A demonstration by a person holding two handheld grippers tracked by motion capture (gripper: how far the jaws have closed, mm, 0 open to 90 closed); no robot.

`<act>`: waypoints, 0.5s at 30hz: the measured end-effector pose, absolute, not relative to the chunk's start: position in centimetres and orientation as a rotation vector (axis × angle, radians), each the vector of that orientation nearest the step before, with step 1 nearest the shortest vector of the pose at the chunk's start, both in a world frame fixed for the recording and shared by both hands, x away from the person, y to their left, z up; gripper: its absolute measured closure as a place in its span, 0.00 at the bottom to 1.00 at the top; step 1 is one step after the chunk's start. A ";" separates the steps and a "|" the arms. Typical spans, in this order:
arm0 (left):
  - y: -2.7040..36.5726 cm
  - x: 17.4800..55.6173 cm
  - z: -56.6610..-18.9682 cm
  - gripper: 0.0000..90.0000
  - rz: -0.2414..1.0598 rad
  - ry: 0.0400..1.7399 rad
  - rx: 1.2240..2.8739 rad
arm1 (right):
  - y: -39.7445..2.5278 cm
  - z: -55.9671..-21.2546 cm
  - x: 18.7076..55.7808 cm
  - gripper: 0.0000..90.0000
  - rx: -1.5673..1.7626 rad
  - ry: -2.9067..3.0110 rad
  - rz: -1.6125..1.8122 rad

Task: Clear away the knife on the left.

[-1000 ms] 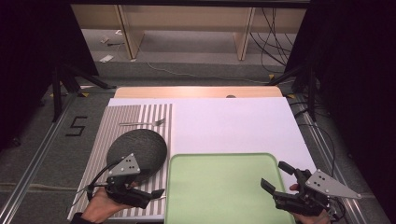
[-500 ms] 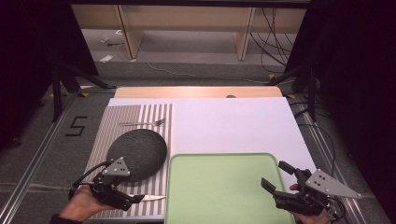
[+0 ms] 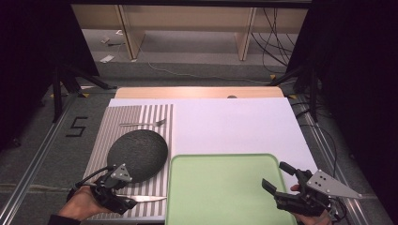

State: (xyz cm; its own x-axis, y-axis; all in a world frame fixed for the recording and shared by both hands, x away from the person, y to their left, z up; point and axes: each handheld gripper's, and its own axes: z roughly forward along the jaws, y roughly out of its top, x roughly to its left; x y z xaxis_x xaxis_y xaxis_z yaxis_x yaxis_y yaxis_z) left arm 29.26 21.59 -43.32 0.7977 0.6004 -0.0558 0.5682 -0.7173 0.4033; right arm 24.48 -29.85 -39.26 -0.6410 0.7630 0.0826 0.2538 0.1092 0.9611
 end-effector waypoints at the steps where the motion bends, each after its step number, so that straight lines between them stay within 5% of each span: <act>1: 21.6 29.3 -43.5 0.27 0.110 0.892 2.589 | -29.9 -39.3 24.5 0.20 0.988 1.956 1.552; 15: 22.7 30.8 -45.4 0.37 0.116 0.949 2.727 | -29.8 -39.3 24.5 0.20 0.986 1.963 1.555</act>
